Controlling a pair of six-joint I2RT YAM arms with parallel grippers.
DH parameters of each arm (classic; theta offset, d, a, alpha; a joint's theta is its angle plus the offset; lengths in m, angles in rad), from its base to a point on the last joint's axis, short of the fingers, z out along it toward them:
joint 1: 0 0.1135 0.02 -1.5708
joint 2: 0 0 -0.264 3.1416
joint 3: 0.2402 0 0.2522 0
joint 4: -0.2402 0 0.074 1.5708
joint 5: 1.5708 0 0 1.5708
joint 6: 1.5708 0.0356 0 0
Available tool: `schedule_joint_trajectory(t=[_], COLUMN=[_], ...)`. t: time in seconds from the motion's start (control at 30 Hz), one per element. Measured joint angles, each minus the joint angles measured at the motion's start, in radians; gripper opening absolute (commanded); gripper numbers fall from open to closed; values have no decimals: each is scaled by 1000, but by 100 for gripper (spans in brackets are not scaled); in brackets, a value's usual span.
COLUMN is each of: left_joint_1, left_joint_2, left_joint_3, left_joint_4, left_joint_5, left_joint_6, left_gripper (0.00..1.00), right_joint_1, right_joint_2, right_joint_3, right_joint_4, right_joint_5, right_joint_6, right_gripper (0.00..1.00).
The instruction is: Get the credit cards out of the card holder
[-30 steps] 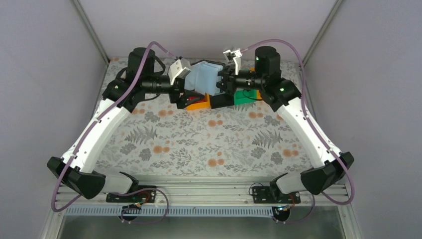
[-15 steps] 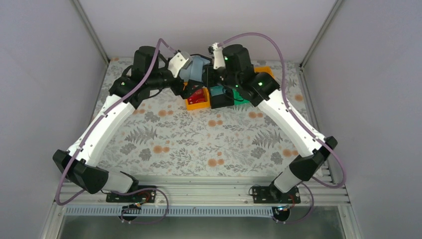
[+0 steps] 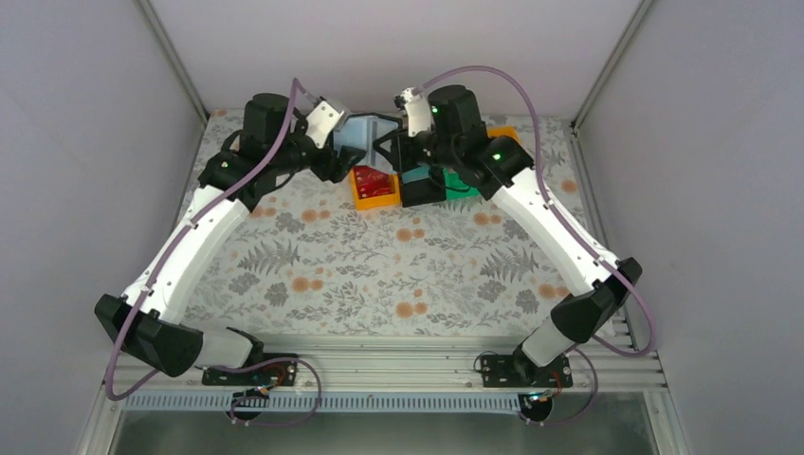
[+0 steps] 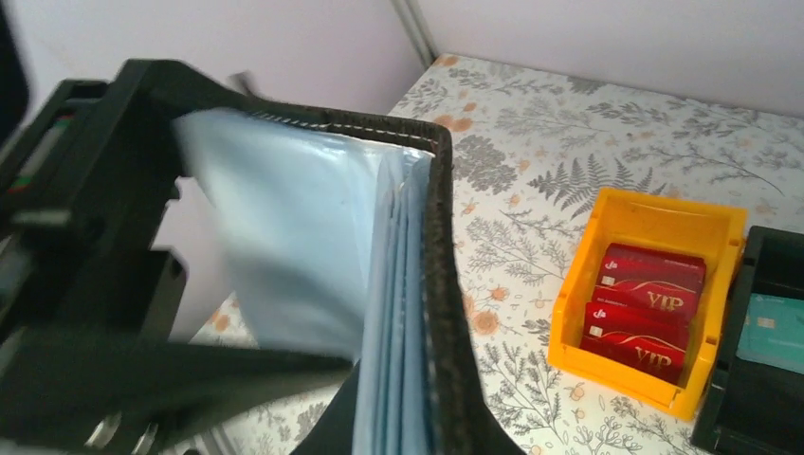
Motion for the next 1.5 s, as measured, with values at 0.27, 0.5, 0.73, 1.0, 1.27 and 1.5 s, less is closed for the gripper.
schedule_joint_trajectory(t=[0.27,0.5,0.73,1.0,1.27,1.5], left_joint_1=[57,73,75,106,105,106], left_joint_2=[-19,-38,-74,-85,-71,-43], left_joint_3=[-18,-18,-18,-10,-47,-33], left_joint_4=[-4,-31,-65,-124,-62,-46], left_joint_5=[10,201,200,326,483,555], left_joint_6=[10,56,116,196,50,15], left_gripper=[76,86,92,100,100,88], right_joint_1=[-70,-113,-186,-214,-214,-213], right_joint_2=[-54,-93,-139,-128,-128,-174], right_joint_3=[-12,-20,-40,-43,-74,-123], right_joint_4=[-13,-30,-33,-48,-48,-51], right_joint_5=[-170,-361,-465,-460,-577,-710], right_joint_6=[-78,-213,-258,-242,-266,-341], right_gripper=[4,4,4,4,4,4])
